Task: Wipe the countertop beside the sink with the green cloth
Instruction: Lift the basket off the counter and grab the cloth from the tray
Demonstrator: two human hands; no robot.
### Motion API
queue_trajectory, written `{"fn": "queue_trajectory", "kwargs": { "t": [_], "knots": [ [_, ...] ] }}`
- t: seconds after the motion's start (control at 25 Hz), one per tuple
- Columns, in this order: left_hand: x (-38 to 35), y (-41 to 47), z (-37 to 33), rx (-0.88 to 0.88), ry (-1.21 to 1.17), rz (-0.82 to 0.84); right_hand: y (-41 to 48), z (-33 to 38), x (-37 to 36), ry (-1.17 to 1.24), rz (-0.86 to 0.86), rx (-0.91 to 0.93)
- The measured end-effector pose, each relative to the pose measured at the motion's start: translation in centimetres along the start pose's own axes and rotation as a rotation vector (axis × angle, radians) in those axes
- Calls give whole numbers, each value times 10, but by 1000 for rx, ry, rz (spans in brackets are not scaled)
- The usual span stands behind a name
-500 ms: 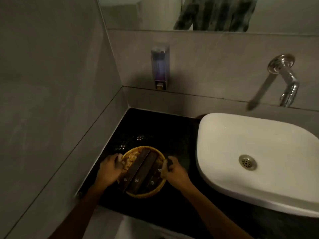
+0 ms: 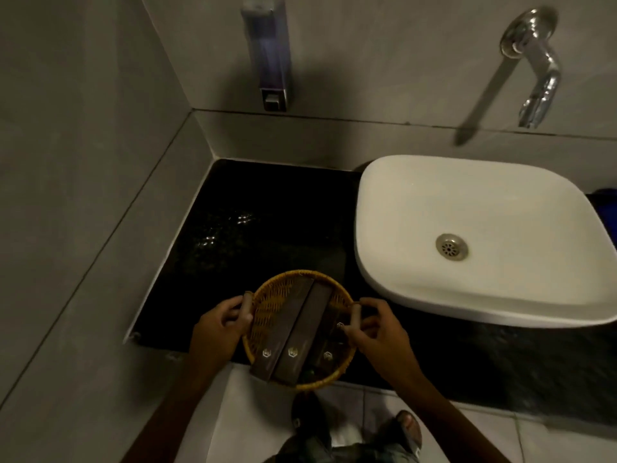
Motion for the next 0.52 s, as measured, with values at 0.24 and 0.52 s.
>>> {"fn": "queue_trajectory", "kwargs": {
  "t": [0.24,0.52],
  "knots": [
    [-92,-60,-10,-75,48,110,-39,-50,84,-128,-128,-12],
    [-121,-70,-52,-166,336,-152,-42,-61,129,-126,-47,61]
  ]
}}
Point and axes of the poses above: each hand's wrist, its own y-axis towards the middle knuckle, its own x-axis out of the back of the hand, z = x × y, the point moved 3 cm from there along y, towards the middle knuckle, and after that the axes turned 1 degree about -x, right-handed, at the moved point
